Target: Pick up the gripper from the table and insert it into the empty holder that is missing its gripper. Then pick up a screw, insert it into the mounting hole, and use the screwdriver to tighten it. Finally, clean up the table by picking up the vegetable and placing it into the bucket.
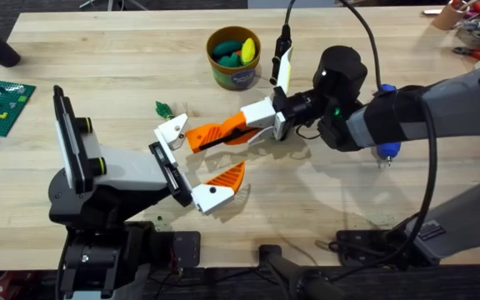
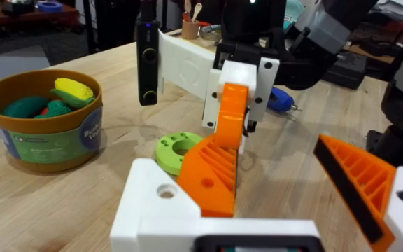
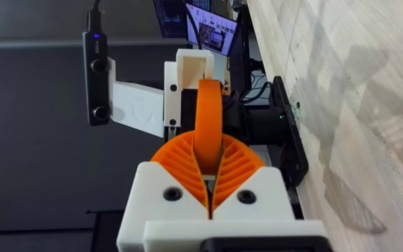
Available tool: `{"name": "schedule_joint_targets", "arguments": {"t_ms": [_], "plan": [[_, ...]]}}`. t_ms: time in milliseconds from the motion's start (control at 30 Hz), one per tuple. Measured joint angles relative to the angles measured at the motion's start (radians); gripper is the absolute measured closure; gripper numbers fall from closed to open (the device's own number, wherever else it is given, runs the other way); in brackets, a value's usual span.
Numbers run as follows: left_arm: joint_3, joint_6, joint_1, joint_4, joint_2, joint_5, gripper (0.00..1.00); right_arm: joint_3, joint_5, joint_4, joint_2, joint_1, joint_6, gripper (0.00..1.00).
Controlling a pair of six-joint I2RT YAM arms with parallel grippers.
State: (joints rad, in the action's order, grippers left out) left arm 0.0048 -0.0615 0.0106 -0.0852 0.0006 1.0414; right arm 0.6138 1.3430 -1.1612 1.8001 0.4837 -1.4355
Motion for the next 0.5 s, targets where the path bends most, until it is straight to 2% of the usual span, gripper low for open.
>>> {"name": "schedule_joint_targets", "arguments": {"t_ms": [300, 500], "plan": [[0.000, 0.000, 0.000, -0.004, 0.000, -0.006, 0.015, -0.002, 0.014, 0.013, 0.000, -0.005, -0.005, 0.986], [0.000, 0.000, 0.000, -0.004, 0.000, -0.006, 0.015, -0.002, 0.062, 0.013, 0.000, -0.052, -0.013, 0.986]]}}
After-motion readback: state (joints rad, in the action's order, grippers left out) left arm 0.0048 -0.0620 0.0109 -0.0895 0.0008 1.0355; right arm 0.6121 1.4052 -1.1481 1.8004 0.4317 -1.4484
